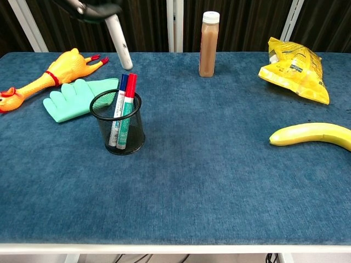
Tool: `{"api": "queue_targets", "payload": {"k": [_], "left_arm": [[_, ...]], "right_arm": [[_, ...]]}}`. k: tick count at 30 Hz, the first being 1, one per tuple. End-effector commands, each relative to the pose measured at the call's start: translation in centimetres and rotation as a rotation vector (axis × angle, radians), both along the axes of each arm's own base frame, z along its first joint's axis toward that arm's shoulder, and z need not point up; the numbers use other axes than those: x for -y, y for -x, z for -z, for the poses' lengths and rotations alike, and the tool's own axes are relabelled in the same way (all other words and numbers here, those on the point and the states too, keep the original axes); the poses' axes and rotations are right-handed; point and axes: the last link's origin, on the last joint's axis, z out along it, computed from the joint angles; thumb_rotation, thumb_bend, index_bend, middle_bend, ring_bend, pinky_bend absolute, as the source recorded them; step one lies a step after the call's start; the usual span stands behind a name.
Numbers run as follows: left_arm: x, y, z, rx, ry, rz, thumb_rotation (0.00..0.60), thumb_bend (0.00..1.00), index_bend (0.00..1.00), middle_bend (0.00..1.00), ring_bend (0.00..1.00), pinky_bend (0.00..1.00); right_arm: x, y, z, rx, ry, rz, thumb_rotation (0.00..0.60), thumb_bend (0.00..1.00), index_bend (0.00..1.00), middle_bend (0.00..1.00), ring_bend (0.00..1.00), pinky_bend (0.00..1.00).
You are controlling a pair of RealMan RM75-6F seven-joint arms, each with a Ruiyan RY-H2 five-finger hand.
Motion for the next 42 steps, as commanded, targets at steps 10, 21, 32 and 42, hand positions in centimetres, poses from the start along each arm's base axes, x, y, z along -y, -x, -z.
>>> {"api": "queue_targets", "payload": {"k": [10,21,32,42], "left_arm": [[-2.4,5.8,-0.3,-0.224,0.041,-0.236,0.6,0.41,0.62,0.67,0.68,0.88],[-3.6,9.5,2.7,-0.418,0.207,-0.46,0.6,0.41,0.63,0.68,0.69,0.89],[-4.1,9.9,4.3,-0.444,0.246,-0.479,0.6,0.34,0.29,0.51,0.48,0.71],[-3.9,8.6,3.6,-0.292,0.156,-0.354,0.6,0.19,0.0,0.0,0.0,0.12]], "right_arm": [[0.0,-0.1,0.3,-0.006,-0.005,0.0,0.6,0.13,0.0,0.0,0.0,0.0],[0.1,0.0,0.4,-0.014,-0.007,0.012,0.6,0.13,0.0,0.0,0.0,0.0],[0.2,0.3,0.5,-0.012,-0.013,0.025,0.6,0.13,0.0,0.0,0.0,0.0],[0.3,0.5,0.5,-0.007,-0.007,0.022,0.6,0.13,0.0,0.0,0.0,0.0]]}}
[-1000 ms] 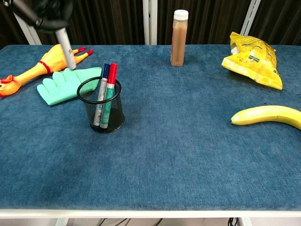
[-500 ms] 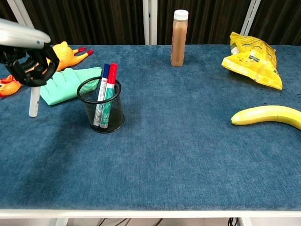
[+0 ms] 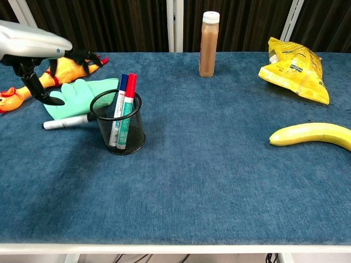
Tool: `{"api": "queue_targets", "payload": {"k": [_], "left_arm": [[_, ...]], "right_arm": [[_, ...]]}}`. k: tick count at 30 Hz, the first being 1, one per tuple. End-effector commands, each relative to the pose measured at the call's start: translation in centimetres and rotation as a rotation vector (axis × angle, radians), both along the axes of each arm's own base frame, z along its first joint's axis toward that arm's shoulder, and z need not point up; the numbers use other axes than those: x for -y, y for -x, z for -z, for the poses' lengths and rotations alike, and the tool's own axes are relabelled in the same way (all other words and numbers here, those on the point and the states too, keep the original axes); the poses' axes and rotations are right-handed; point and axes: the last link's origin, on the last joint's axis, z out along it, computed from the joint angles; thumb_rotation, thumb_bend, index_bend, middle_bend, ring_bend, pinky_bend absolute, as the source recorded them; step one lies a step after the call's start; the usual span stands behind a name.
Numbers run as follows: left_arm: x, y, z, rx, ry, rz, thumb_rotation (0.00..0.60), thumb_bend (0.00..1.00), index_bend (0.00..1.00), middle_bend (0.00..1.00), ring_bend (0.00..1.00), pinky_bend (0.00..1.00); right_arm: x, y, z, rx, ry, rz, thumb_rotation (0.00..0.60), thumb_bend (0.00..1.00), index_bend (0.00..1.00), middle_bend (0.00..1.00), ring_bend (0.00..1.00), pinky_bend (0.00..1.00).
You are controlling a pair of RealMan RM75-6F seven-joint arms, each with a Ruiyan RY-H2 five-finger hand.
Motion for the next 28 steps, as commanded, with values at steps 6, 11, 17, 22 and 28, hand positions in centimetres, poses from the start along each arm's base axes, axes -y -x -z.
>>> {"api": "queue_targets", "payload": {"k": [6,11,17,22,28], "left_arm": [[0.8,-0.7,-2.2,0.196,-0.16,0.153,0.6,0.16,0.0,0.0,0.0,0.07],[2.9,2.3,-4.7,0.263,-0.316,0.227,0.6,0.16,0.0,0.0,0.0,0.06],[6.7,8.9,-6.0,0.276,-0.395,0.088,0.6,0.16,0.0,0.0,0.0,0.06],[9.5,13.6,-6.6,0.251,-0.466,-0.053,0.6,0.16,0.0,0.0,0.0,0.06],[10.8,16.7,-6.9,0.228,-0.511,-0.162,0.6,0.16,0.0,0.0,0.0,0.05]], "right_arm": [[0.0,0.0,0.0,0.001,0.004,-0.001,0.6,0.13,0.0,0.0,0.0,0.0],[-0.1,0.0,-0.2,0.0,0.026,-0.025,0.6,0.13,0.0,0.0,0.0,0.0],[-0.3,-0.2,0.4,-0.013,0.016,-0.051,0.6,0.13,0.0,0.0,0.0,0.0],[-0.3,-0.7,1.4,-0.038,-0.004,-0.094,0.6,0.13,0.0,0.0,0.0,0.0],[0.1,-1.1,2.8,-0.05,-0.038,-0.128,0.6,0.13,0.0,0.0,0.0,0.0]]}}
